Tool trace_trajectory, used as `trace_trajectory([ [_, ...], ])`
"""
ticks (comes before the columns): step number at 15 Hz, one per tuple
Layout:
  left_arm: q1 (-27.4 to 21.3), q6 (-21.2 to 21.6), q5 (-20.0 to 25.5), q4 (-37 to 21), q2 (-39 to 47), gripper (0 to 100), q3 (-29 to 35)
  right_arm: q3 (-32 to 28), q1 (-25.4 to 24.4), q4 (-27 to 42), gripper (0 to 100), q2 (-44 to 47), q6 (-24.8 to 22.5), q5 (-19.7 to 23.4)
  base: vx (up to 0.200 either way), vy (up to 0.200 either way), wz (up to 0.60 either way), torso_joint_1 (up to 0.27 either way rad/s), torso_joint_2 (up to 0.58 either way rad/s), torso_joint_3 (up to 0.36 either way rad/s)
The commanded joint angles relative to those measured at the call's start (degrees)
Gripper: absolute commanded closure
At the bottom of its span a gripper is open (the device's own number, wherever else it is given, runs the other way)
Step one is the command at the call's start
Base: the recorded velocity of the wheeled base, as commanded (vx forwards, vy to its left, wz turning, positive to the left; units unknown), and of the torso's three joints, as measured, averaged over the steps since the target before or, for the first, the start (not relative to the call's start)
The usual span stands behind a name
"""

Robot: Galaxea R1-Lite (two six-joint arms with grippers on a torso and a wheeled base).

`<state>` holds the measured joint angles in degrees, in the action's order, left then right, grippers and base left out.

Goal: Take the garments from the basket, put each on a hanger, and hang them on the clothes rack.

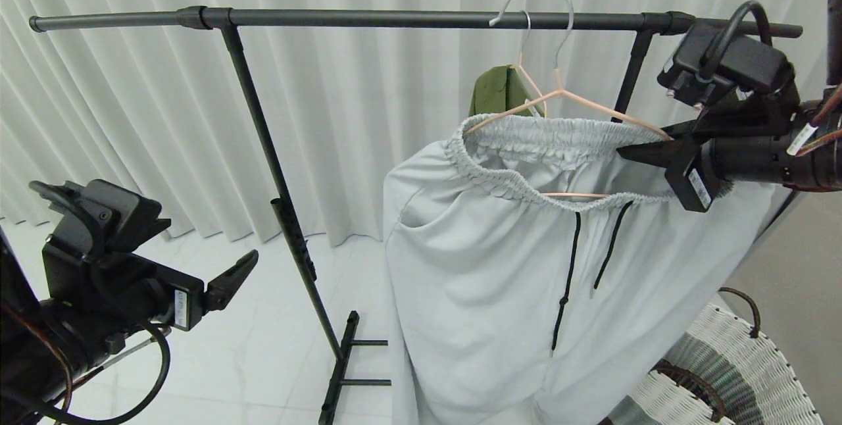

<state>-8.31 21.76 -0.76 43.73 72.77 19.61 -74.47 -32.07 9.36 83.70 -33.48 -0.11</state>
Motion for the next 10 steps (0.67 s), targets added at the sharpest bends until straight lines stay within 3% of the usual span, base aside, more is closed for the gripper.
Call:
trace_trajectory([
  [1, 0.32, 0.21, -0.47, 0.39, 0.01, 0, -0.54, 0.20, -0.80, 1.27, 100, -1.79, 3.15, -2.44, 0.000, 0.000, 0.00, 0.000, 0.00, 0.000],
  [4, 0.32, 0.21, -0.47, 0.48, 0.01, 0, -0.45, 0.20, -0.80, 1.45, 100, -2.05, 6.49, -4.99, 0.000, 0.000, 0.00, 0.000, 0.00, 0.000],
  [10, 0.32, 0.21, -0.47, 0.48, 0.27, 0, -0.28, -0.15, -0.27, 1.18, 100, -0.73, 6.93, -5.16, 0.000, 0.200, 0.00, 0.002, 0.00, 0.000],
])
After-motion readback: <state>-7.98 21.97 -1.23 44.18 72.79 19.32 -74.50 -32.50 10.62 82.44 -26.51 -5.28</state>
